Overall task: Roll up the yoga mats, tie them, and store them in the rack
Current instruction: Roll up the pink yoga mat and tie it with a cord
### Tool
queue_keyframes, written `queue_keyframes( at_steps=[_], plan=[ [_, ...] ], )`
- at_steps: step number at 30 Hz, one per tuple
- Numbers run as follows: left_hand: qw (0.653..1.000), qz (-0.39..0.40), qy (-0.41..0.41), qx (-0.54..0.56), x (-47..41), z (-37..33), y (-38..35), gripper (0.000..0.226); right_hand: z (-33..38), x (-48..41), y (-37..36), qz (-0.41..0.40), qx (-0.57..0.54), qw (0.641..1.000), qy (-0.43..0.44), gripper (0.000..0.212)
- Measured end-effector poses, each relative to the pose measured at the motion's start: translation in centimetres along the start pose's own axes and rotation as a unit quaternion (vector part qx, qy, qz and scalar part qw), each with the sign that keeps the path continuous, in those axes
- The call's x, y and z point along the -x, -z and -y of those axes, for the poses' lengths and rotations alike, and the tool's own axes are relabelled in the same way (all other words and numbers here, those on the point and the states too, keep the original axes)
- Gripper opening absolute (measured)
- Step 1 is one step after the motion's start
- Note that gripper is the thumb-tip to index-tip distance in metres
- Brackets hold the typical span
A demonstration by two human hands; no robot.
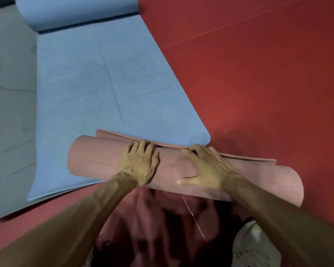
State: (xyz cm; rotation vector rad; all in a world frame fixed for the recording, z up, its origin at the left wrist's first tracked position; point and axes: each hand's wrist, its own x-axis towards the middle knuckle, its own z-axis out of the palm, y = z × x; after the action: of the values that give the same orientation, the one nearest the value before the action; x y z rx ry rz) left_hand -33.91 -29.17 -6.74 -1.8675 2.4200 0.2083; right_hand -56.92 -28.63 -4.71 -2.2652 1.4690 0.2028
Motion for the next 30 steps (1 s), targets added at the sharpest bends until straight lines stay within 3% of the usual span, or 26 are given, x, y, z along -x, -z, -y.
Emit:
queue_keyframes(
  at_steps=[3, 5, 7, 9, 11, 14, 17, 22, 25, 27, 30],
  plan=[
    [1.000, -0.015, 0.000, -0.001, -0.9, 0.0, -0.4, 0.051, -0.8, -1.3, -1.4, -0.118, 0.042, 0.992, 0.013, 0.076],
    [0.999, -0.035, 0.000, 0.000, -1.5, 0.0, -0.6, 0.050, -1.6, -2.7, -1.8, -0.157, -0.013, 0.986, -0.052, 0.070],
    [0.999, -0.041, 0.001, 0.003, -1.9, 0.0, -0.5, 0.053, -2.1, -3.8, -1.4, -0.152, -0.080, 0.970, -0.173, 0.056],
    [1.000, -0.014, 0.002, 0.007, -1.8, -0.1, -0.3, 0.063, -2.3, -4.8, -1.5, -0.068, -0.079, 0.970, -0.220, 0.049],
    [1.000, 0.021, 0.004, 0.006, -1.9, 0.0, -0.2, 0.077, -2.3, -5.1, -1.3, 0.018, -0.065, 0.976, -0.209, 0.051],
    [0.997, 0.069, -0.015, -0.016, -2.2, 0.1, 0.0, 0.077, -2.1, -4.8, -0.6, 0.050, -0.088, 0.970, -0.221, 0.057],
    [0.992, 0.109, -0.050, -0.036, -2.3, 0.6, 0.7, 0.066, -1.2, -3.8, -0.7, -0.010, -0.063, 0.973, -0.221, 0.052],
    [0.980, 0.124, -0.118, -0.099, -1.3, 1.4, 1.5, 0.095, -0.2, -2.4, -2.1, -0.097, -0.034, 0.973, -0.208, 0.047],
    [0.963, 0.190, -0.149, -0.123, -3.1, 1.7, 3.8, 0.101, 0.5, -1.6, -3.1, -0.128, 0.002, 0.971, -0.202, 0.051],
    [0.952, 0.217, -0.176, -0.127, -4.5, 0.8, 5.2, 0.121, 1.1, -0.9, -3.9, -0.147, 0.019, 0.969, -0.200, 0.056],
    [0.937, 0.285, -0.173, -0.104, -5.9, -0.3, 5.4, 0.145, 1.6, 0.1, -5.1, -0.204, 0.041, 0.958, -0.200, 0.044]
  ],
)
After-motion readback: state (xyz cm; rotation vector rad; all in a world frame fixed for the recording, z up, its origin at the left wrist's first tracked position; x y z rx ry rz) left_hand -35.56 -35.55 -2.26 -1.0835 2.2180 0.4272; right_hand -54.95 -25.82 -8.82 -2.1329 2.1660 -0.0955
